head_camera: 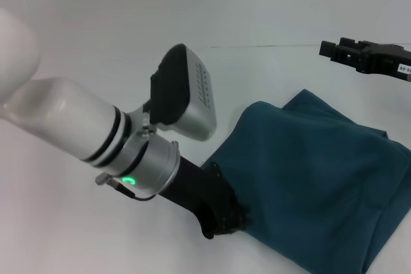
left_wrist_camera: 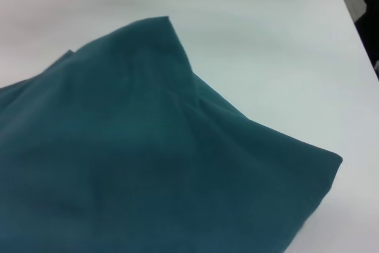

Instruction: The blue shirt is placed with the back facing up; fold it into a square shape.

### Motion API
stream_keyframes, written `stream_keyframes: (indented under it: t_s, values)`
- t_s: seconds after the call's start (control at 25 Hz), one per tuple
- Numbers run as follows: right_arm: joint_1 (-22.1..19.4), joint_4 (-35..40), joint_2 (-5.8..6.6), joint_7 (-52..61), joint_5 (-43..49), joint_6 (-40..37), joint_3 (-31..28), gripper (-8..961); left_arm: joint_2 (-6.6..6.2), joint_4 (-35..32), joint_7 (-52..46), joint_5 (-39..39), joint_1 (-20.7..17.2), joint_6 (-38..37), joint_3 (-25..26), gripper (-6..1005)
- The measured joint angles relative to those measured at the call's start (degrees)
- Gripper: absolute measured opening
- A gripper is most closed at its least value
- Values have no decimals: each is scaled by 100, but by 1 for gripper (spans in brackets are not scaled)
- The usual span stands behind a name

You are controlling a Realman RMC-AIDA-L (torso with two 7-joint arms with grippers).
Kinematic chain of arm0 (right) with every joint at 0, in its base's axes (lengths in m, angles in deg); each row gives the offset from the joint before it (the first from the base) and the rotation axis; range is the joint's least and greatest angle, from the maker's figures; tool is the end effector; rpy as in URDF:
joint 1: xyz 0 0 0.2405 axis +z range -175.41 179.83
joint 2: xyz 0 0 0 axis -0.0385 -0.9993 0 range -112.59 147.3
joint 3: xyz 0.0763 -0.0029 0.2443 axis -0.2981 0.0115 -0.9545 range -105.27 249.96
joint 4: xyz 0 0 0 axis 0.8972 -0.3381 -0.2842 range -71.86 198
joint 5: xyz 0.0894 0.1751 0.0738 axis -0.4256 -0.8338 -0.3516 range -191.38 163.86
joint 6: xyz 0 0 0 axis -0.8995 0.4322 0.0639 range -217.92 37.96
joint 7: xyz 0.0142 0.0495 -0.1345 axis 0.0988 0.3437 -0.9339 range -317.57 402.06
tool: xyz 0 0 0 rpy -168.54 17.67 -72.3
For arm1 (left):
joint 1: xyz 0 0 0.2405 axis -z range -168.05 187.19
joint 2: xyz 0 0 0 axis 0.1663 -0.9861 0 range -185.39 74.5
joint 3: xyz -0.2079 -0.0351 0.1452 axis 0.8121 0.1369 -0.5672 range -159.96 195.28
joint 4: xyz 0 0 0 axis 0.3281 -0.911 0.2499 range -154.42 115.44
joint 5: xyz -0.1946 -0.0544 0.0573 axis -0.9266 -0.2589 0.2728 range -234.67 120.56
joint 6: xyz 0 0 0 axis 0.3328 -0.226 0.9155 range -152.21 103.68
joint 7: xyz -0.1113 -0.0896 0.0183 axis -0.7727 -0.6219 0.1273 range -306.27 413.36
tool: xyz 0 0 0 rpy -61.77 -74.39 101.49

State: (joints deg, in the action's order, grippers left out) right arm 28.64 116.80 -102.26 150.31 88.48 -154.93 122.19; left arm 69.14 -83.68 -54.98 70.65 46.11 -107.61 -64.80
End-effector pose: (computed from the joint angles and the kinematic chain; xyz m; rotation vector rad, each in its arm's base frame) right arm 0.2506 0.3889 0.0523 -2.2094 0.9906 0.7554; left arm -0.1388 0.3261 -0.0800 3.1156 0.1913 -0.1011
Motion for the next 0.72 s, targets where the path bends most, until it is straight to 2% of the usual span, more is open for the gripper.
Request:
stream_keyframes:
  t_s: [0.24, 0.4, 0.6, 0.72]
  values:
    - [3, -31, 0, -5, 12, 67, -21, 594, 13, -141, 75, 9, -266, 830, -727, 189]
    - [-3, -86, 6, 0, -4, 76, -161, 594, 13, -81, 205, 9, -264, 1157, -895, 302]
    - [-32, -90, 15, 29, 3, 48, -252, 594, 13, -31, 300, -1, -219, 1325, -1099, 558]
    - [-41, -91, 18, 36, 3, 49, -255, 594, 13, -31, 336, -28, -218, 1363, -1202, 676]
